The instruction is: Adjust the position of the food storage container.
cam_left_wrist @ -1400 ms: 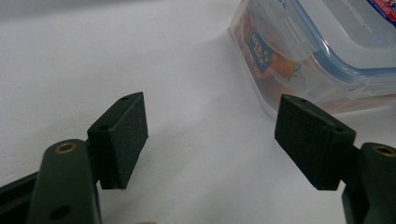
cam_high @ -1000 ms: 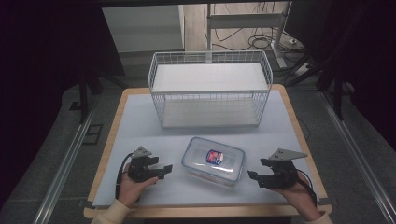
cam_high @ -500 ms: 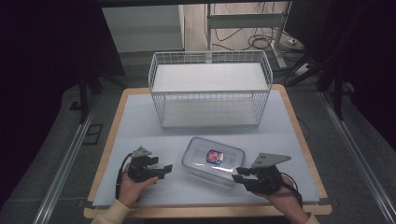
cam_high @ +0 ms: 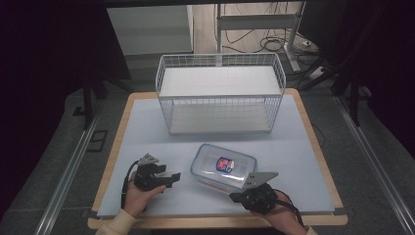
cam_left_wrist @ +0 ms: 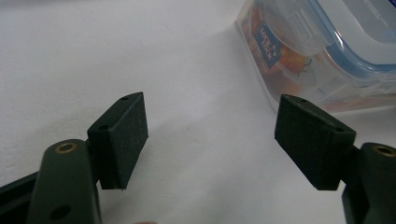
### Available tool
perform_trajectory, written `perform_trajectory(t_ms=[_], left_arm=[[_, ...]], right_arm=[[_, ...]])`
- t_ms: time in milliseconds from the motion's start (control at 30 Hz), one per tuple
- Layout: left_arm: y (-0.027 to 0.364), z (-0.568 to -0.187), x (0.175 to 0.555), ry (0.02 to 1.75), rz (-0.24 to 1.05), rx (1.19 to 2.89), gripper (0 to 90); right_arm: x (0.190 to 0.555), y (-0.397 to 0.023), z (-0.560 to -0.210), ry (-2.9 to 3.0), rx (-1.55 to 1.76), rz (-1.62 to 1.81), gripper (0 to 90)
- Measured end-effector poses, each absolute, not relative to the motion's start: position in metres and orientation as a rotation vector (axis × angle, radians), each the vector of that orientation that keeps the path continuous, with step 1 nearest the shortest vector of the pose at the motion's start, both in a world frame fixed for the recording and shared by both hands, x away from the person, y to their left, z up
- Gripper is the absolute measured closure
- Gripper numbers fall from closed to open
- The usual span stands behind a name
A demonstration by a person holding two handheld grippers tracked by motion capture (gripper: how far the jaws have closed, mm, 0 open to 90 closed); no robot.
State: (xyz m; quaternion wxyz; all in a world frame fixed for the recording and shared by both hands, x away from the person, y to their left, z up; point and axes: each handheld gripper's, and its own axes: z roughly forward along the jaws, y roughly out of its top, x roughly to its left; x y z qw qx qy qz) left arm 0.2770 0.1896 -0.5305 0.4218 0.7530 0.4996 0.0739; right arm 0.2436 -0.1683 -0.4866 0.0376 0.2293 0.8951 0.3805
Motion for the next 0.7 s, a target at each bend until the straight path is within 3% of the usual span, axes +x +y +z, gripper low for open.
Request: perform_trajectory(t_ms=[700], left_arm=[[0.190, -0.531, 0.277, 1.254, 0.166, 1.883, 25.1]], right_arm=[[0.246, -0.174, -0.510, 2.708, 0.700, 1.018, 90.0]])
